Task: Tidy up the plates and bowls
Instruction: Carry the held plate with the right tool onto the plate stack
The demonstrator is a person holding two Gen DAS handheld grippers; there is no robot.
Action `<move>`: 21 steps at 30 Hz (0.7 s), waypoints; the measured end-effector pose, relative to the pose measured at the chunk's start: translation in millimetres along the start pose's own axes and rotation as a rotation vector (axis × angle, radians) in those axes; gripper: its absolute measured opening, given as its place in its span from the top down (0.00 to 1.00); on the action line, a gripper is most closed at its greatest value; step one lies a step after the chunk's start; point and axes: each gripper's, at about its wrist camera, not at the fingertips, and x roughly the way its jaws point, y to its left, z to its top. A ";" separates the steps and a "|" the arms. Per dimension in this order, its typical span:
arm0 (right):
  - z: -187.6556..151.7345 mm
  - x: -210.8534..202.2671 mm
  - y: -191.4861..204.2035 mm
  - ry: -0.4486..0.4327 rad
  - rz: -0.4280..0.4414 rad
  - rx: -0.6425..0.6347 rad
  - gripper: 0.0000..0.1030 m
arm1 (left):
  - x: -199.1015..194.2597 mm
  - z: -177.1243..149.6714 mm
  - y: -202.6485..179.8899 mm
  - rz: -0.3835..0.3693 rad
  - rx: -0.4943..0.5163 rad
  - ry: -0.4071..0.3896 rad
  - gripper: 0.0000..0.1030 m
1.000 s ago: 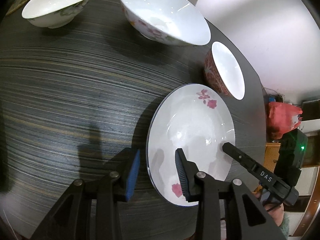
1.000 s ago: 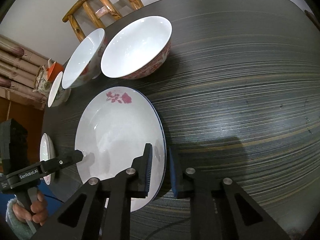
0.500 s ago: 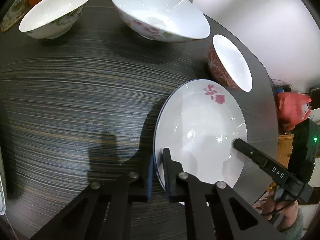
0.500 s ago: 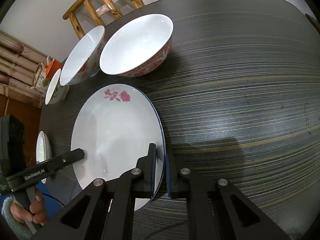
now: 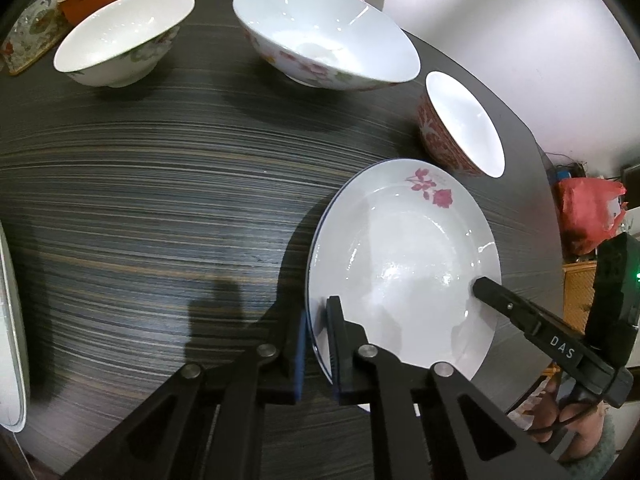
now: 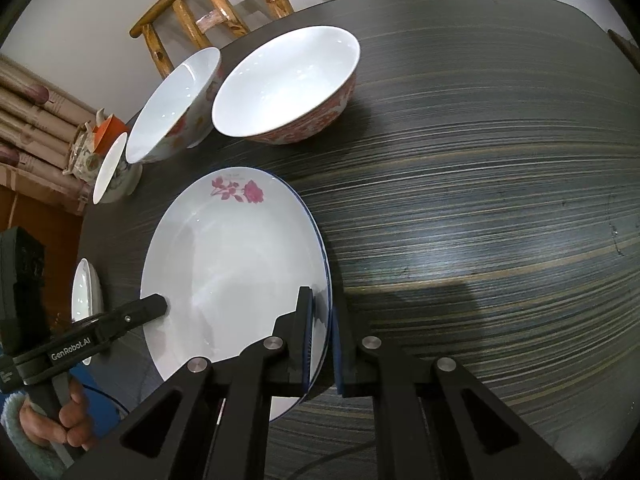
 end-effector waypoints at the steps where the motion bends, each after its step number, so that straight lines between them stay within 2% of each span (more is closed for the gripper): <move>1: -0.6 -0.8 2.5 -0.003 -0.002 -0.006 0.91 | -1.2 -0.4 1.2 0.001 -0.001 -0.001 0.91; 11: -5.0 -5.2 26.0 -0.001 0.004 -0.025 0.91 | -18.4 -7.8 21.0 0.008 -0.027 -0.024 0.91; 21: -9.6 -4.4 69.7 0.003 0.017 -0.081 0.91 | -47.2 -11.2 56.9 0.032 -0.054 -0.065 0.91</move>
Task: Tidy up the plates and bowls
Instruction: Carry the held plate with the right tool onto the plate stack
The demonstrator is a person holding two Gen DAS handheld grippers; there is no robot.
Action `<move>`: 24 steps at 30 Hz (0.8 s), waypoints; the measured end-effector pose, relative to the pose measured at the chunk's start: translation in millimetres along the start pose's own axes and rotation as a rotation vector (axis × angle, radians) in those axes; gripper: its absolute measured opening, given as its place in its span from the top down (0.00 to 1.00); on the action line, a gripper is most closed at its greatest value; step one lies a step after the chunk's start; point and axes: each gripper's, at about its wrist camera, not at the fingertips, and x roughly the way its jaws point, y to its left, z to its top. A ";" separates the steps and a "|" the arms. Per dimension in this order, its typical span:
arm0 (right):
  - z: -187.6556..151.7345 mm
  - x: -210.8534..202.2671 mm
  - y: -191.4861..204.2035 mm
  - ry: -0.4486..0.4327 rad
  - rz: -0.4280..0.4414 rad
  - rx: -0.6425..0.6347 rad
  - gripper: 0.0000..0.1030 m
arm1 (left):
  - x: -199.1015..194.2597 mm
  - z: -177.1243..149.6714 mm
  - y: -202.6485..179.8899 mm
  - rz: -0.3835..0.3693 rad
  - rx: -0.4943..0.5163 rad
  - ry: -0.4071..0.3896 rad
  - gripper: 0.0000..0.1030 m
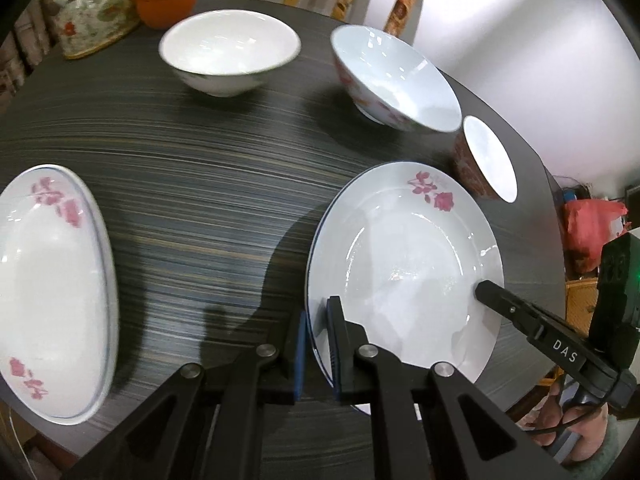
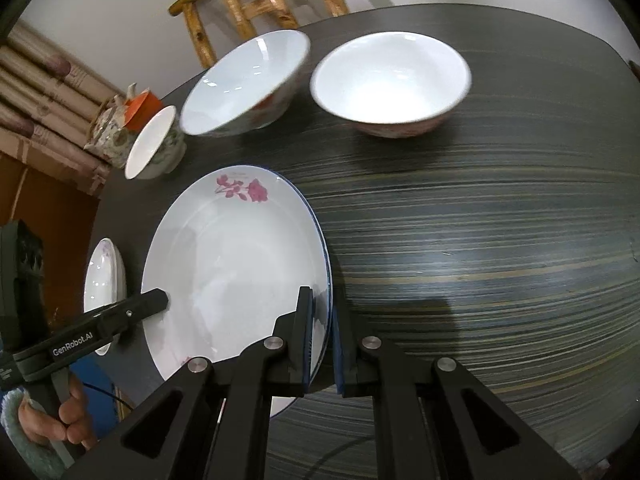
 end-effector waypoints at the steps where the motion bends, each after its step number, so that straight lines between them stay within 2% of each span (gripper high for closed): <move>1: 0.3 0.5 5.3 0.000 0.002 -0.006 0.91 | -2.8 -0.1 3.2 0.002 -0.003 -0.004 0.91; 24: 4.5 27.0 136.4 0.032 0.046 -0.142 0.91 | -73.6 -7.8 117.8 0.044 -0.118 -0.101 0.90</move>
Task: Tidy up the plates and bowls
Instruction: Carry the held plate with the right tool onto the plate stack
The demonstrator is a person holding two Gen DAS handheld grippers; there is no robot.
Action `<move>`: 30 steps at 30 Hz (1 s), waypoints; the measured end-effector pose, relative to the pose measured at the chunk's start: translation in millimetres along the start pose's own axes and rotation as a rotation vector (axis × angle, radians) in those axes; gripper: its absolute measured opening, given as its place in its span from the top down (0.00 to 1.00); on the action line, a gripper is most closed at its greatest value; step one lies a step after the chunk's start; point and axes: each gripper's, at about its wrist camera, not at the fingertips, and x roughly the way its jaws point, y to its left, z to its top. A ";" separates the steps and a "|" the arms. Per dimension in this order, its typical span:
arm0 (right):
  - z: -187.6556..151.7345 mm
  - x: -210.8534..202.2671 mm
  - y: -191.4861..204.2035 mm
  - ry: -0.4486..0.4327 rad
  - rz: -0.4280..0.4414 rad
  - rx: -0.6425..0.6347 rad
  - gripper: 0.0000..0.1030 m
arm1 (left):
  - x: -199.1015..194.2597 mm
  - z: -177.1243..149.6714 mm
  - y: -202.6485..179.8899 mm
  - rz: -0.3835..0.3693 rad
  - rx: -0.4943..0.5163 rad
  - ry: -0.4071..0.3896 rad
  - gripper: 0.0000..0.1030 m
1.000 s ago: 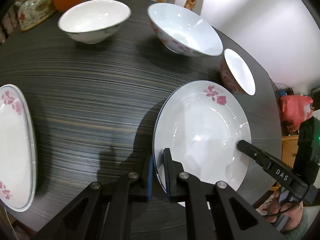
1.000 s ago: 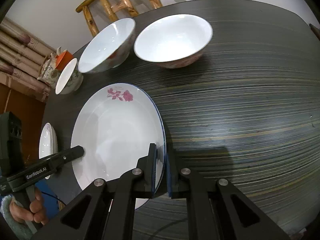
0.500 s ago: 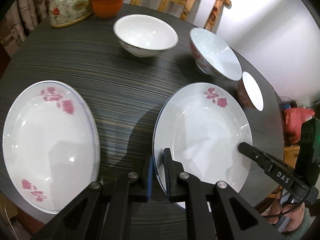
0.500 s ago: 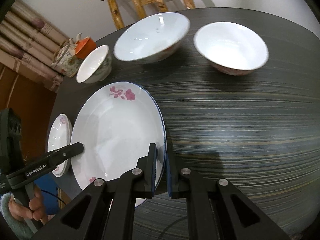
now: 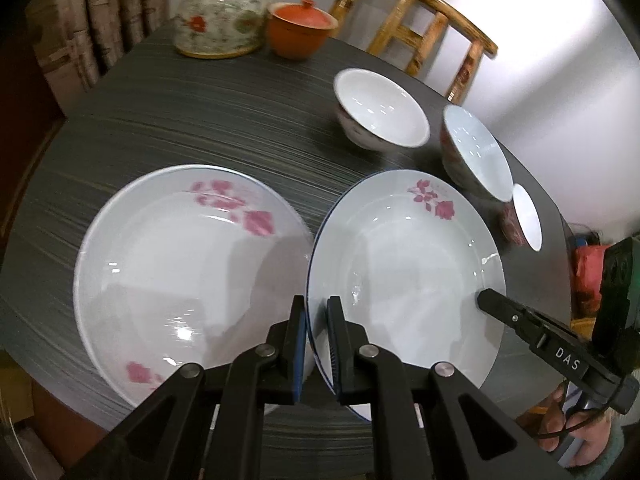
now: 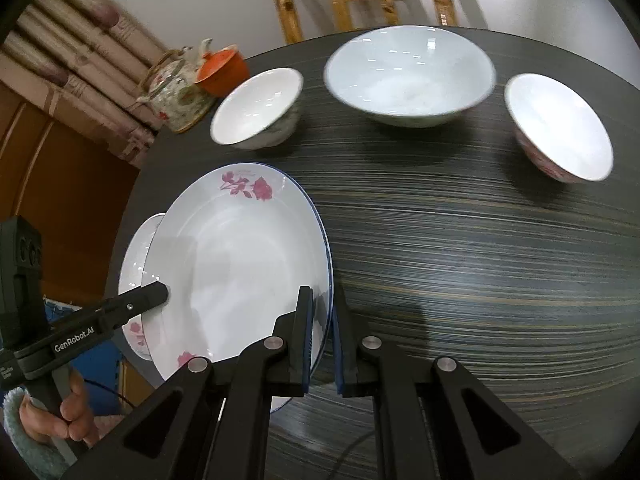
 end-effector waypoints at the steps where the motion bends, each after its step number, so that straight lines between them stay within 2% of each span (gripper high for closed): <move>1: 0.7 1.8 5.8 0.001 0.004 -0.005 0.91 | -2.8 0.4 5.0 0.004 -0.005 -0.005 0.90; 17: 3.1 30.1 84.4 0.032 0.038 -0.090 0.91 | -32.0 0.4 79.5 0.043 -0.097 -0.051 0.90; 30: -0.8 57.1 123.2 0.071 0.052 -0.127 0.91 | -37.0 -7.6 122.6 0.068 -0.139 -0.045 0.90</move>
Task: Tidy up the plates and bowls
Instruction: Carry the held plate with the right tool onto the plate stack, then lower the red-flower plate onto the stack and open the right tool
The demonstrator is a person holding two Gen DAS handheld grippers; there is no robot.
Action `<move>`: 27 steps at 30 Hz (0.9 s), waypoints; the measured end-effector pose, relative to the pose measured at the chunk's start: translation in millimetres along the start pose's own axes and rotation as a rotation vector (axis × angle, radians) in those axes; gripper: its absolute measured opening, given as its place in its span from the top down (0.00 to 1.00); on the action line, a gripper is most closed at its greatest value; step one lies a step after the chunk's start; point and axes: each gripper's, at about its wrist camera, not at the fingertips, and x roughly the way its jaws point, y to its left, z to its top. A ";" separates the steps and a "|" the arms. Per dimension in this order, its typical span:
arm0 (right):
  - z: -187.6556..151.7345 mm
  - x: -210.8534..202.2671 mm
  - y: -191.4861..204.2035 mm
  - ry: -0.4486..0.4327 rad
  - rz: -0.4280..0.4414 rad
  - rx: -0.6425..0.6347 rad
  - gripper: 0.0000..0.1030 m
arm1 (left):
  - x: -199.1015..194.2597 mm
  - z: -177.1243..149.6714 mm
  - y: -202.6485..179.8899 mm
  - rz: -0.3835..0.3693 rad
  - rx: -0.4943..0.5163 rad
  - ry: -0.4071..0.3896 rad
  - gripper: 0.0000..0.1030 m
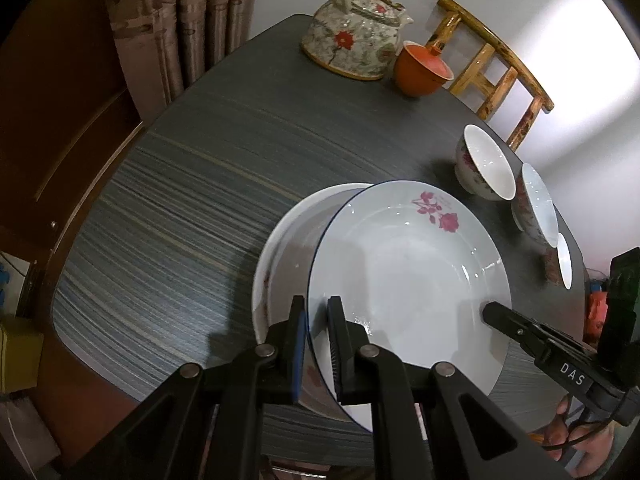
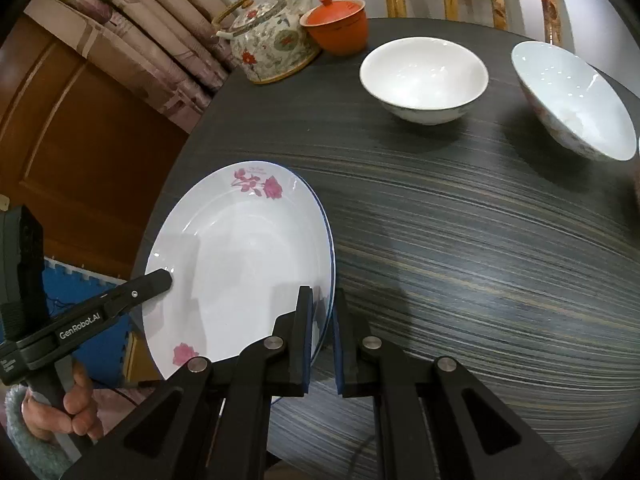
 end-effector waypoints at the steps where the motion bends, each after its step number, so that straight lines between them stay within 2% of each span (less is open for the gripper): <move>1: -0.4 1.1 1.1 0.003 0.000 -0.001 0.91 | 0.4 -0.7 2.0 0.001 -0.002 0.002 0.90; 27: -8.1 20.7 14.4 0.039 -0.018 -0.012 0.90 | 10.3 -4.0 8.2 0.092 0.010 0.003 0.88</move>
